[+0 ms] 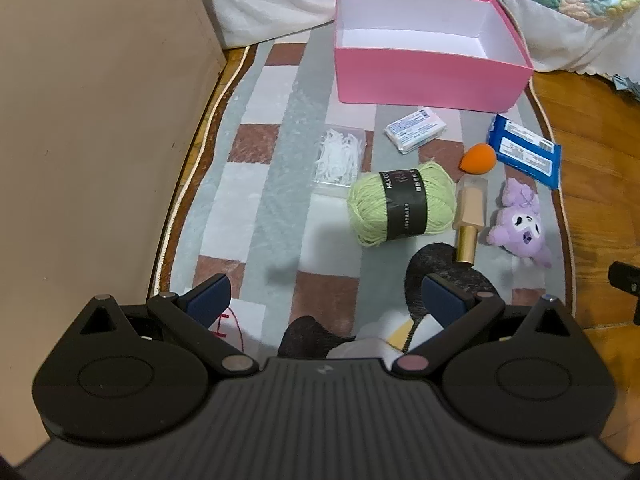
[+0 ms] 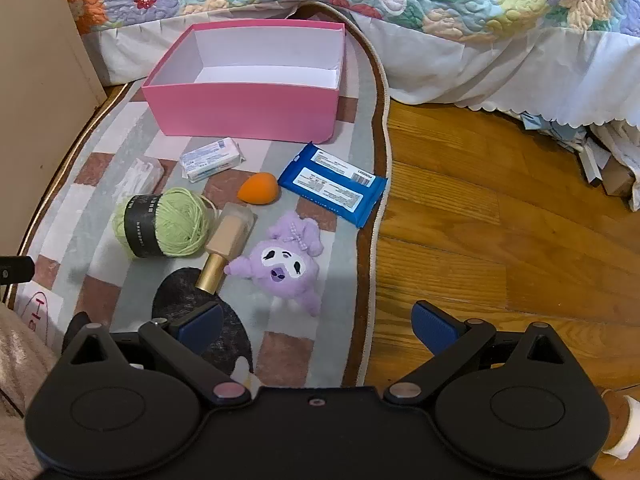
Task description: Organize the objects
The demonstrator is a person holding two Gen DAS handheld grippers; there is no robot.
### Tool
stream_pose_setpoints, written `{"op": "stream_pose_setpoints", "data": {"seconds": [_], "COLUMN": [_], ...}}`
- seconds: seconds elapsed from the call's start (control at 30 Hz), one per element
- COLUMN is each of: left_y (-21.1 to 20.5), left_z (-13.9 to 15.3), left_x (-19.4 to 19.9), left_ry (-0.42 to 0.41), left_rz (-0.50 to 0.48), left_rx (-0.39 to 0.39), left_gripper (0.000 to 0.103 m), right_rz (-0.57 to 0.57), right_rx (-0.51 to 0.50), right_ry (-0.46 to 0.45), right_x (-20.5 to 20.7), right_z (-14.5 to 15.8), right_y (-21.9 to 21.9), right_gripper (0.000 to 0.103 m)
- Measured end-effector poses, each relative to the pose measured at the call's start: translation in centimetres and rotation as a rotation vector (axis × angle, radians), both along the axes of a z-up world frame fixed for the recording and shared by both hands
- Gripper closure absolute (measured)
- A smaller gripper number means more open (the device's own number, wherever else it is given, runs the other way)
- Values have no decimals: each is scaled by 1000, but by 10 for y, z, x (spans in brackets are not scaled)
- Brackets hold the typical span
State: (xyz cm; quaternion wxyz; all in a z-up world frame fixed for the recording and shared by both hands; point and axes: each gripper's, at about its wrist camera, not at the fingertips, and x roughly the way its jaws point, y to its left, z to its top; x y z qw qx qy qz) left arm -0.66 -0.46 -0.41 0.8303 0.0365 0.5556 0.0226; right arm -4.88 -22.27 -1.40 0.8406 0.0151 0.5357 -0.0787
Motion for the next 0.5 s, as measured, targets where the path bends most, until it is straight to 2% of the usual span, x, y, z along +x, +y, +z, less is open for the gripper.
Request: {"op": "stream_pose_setpoints", "data": {"seconds": [0.5], "left_y": [12], "left_z": [2], "left_x": [3], "left_ry": [11], "left_rz": [-3], "left_rx": [-22], "left_gripper": [0], "right_rz": [2], "right_rx": [-4], "right_ry": [6], "right_x": [0], "right_z": [-2], "right_y": [4], "right_gripper": [1]}}
